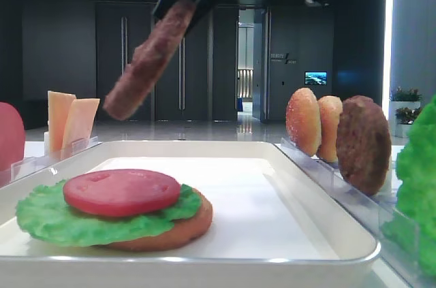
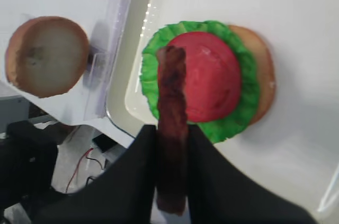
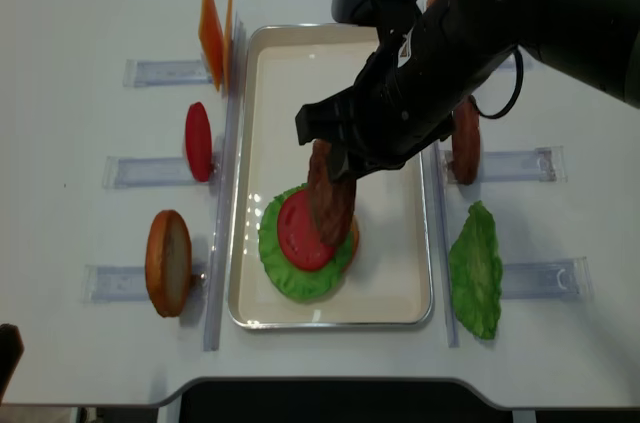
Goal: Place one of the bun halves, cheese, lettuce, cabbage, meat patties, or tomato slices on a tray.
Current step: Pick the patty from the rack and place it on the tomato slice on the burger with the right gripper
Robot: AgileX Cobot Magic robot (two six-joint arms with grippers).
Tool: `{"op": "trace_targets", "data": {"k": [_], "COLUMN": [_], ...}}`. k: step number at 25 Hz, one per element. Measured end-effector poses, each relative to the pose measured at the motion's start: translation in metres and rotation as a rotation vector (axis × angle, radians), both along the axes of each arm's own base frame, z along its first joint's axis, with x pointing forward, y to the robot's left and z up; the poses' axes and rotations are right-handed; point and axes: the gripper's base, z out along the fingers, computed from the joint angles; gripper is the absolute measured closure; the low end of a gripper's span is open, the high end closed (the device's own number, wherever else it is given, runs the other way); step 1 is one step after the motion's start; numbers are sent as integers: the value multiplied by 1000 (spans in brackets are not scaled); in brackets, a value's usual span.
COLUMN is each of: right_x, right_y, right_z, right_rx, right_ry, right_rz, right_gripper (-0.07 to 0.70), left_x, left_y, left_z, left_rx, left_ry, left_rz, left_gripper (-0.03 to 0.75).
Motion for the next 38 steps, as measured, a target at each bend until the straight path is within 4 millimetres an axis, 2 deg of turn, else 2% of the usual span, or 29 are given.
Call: {"op": "trace_targets", "data": {"k": [7, 16, 26, 30, 34, 38], "right_x": [-7, 1, 1, 4, 9, 11], "right_y": [12, 8, -5, -4, 1, 3], "right_z": [-3, 0, -23, -31, -51, -59], "right_rx": [237, 353, 364, 354, 334, 333], "right_ry": [-5, -54, -52, -40, 4, 13], "right_rz": [78, 91, 58, 48, 50, 53], "right_gripper": [516, 516, 516, 517, 517, 517], "left_x": [0, 0, 0, 0, 0, 0], "left_y": [0, 0, 0, 0, 0, 0], "left_z": [0, 0, 0, 0, 0, 0], "left_rx": [-6, -7, -7, -7, -7, -7], "left_ry": [1, 1, 1, 1, 1, 1], "left_rz": [3, 4, 4, 4, 4, 4], "left_gripper": [716, 716, 716, 716, 716, 716]}}
